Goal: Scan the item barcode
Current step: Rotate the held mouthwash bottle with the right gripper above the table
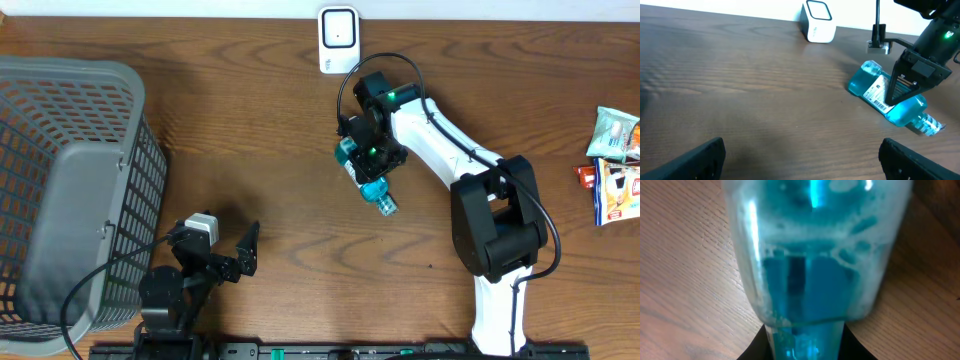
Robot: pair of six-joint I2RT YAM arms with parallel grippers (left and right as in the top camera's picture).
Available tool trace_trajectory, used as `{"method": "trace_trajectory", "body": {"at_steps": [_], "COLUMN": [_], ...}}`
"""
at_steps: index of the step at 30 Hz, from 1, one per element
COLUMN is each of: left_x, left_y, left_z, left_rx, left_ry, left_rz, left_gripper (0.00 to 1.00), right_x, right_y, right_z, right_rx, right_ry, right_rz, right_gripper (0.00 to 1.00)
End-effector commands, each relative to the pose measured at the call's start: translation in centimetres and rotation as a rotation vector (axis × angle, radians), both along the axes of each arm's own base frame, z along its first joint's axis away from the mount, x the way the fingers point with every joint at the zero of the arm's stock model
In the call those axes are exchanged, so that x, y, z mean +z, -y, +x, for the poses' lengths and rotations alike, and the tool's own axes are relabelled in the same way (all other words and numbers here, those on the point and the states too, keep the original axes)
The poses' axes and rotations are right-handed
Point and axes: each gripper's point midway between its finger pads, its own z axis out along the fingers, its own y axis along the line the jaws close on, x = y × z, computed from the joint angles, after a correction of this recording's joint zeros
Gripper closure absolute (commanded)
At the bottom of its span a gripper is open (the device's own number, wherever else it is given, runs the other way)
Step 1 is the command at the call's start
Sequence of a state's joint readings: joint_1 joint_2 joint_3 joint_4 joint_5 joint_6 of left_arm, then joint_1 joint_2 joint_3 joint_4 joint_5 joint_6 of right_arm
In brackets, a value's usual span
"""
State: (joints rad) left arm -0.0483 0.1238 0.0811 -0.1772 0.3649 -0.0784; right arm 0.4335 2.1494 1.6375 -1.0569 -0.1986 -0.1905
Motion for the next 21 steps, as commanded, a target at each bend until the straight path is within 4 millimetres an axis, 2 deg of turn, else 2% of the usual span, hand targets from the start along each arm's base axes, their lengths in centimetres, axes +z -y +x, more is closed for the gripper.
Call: {"method": "trace_trajectory", "body": {"at_steps": [1, 5, 9, 16, 21], "left_x": [-1.3, -1.3, -1.3, -1.3, -1.3], "left_y": [0.1, 0.1, 0.1, 0.1, 0.1], "left_z": [-0.3, -0.3, -0.3, -0.3, -0.3], "left_rx": [-0.009, -0.009, -0.009, -0.009, -0.009], "left_ry": [-0.041, -0.041, -0.041, -0.041, -0.041], "left_rz": [-0.001, -0.001, -0.001, -0.001, -0.001], "left_gripper": [0.02, 0.02, 0.02, 0.02, 0.02], "right_x": [-0.4, 0.8, 4.2, 9.3, 12.1], "right_y": [-0.5, -3.1, -5.0, -4.1, -2.8], "right_z": [-0.6, -1.7, -3.0, -3.7, -5.0], "right_rx": [0.012, 0.064, 0.100, 0.072, 0.038], "right_ry": [-0.022, -0.092, -0.196, -0.281, -0.345], "right_rz": [0.015, 0.221, 0.547, 0.887, 1.010], "right_gripper": [0.99, 0.99, 0.99, 0.99, 0.99]}}
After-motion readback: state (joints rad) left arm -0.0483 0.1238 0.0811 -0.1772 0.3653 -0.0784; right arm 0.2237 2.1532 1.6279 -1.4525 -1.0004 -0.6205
